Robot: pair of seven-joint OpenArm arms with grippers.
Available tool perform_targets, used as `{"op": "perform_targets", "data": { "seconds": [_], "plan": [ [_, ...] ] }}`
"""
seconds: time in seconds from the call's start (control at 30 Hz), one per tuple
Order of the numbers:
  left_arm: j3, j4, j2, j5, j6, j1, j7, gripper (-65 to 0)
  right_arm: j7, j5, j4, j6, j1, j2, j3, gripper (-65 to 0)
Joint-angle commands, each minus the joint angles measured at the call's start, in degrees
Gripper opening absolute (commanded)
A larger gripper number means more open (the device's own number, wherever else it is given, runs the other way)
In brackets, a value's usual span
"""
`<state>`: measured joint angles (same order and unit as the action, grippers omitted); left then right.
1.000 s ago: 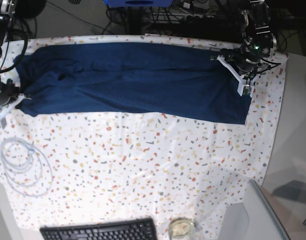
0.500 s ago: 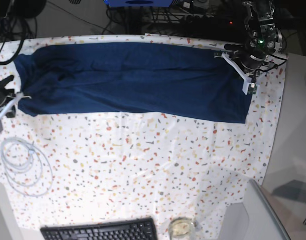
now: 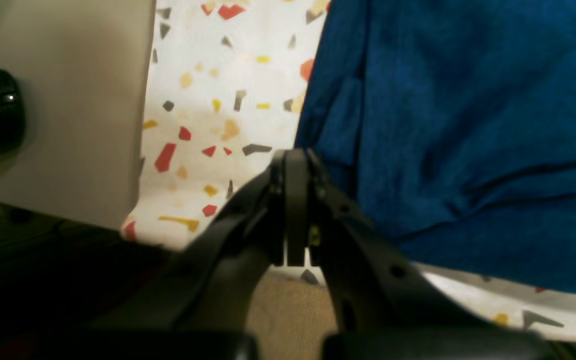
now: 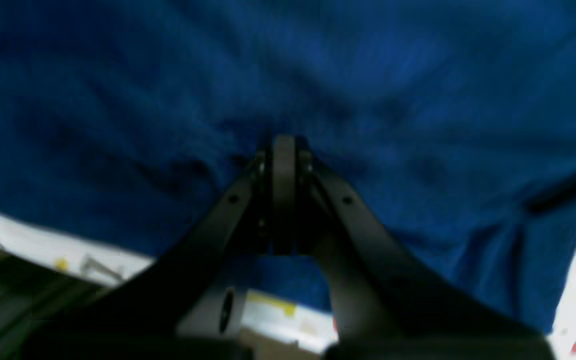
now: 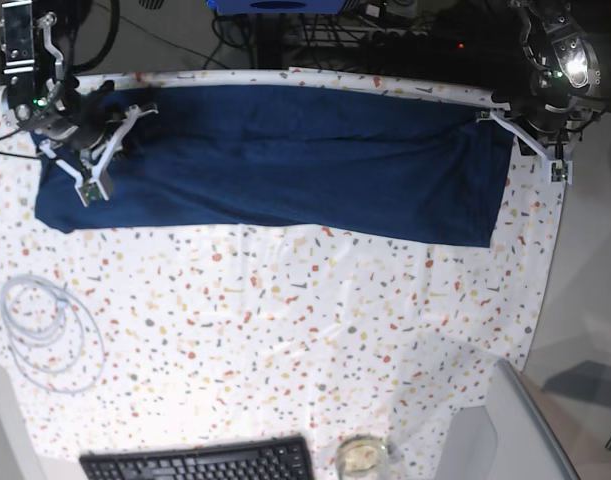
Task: Layout the t-shirt on the table in an organized manner, then fold the t-shirt properly
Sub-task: 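Release the strip ends and regrasp both short ends of the navy strip, then carry the left gripper's strip end toward the right gripper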
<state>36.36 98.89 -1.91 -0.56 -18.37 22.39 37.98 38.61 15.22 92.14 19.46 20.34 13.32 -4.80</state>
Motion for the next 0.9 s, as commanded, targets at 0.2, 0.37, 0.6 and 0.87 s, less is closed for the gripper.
{"op": "perform_targets", "data": {
  "seconds": [0.2, 0.37, 0.6, 0.87],
  "plan": [
    [0.3, 1.2, -0.5, 0.8, 0.3, -0.5, -0.9, -65.0, -0.9, 0.5, 0.1, 0.0, 1.6, -0.6, -0.3, -65.0],
    [0.3, 2.3, -1.9, 12.1, 0.3, -0.1, 5.1, -65.0, -0.5, 0.8, 5.4, 0.0, 3.8, -0.4, -1.9, -65.0],
    [0.3, 2.0, -7.4, 31.2, 0.3, 1.1, 7.3, -43.8, -0.5, 0.8, 11.3, 0.0, 5.4, -3.2, -10.0, -65.0],
    [0.3, -10.8, -12.4, 34.3, -9.5, -3.2, 7.1, -7.6, -0.5, 0.8, 10.9, 0.1, 5.7, -3.1, -9.7, -65.0]
  ]
}}
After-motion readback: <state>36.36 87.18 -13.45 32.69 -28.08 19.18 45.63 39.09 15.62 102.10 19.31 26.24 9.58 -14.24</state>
